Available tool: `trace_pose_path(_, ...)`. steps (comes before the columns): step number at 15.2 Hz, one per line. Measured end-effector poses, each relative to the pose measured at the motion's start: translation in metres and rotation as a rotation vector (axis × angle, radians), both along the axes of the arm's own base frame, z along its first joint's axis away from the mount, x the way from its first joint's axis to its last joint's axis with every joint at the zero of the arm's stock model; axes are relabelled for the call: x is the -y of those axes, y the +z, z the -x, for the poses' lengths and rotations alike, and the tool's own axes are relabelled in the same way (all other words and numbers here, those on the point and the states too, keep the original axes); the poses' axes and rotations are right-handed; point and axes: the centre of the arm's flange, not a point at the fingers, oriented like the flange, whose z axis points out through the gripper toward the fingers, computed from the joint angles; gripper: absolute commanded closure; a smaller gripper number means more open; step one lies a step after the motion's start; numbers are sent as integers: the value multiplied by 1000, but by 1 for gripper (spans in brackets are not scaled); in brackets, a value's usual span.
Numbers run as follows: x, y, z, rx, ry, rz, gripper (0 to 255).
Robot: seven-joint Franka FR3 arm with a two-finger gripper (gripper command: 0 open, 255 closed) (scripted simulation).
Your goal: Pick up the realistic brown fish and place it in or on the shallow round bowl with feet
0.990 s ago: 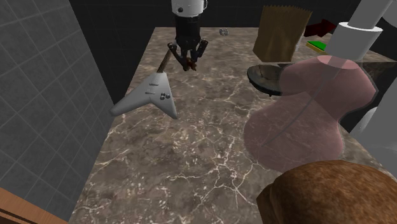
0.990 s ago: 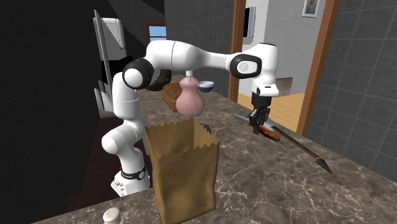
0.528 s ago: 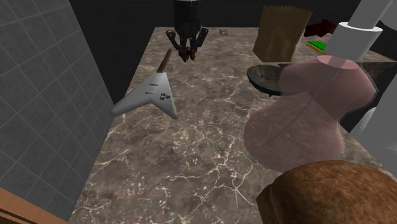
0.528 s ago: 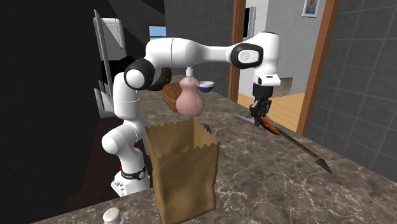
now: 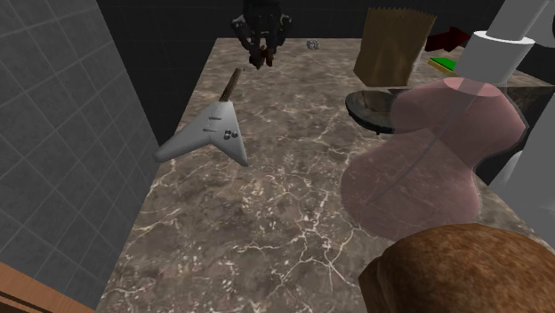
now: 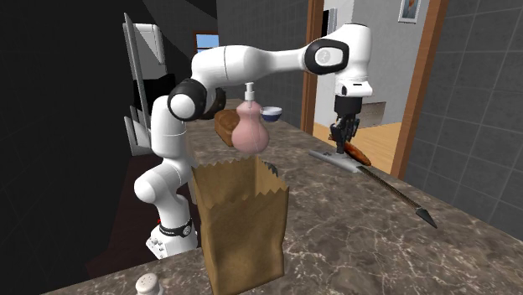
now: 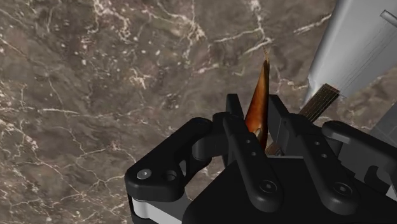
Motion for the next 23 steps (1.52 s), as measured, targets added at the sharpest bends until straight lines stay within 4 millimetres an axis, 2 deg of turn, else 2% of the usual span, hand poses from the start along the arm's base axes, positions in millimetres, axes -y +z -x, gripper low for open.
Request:
trace_pose_path(2, 0, 9, 0, 0, 0, 0, 255)
trace_pose_path(5, 15, 14, 20, 0, 0, 0, 255)
trace_pose_path(8, 35, 17, 53, 0, 1, 1, 255)
trace_pose_path(23, 147, 10, 219, 0, -1, 1, 255)
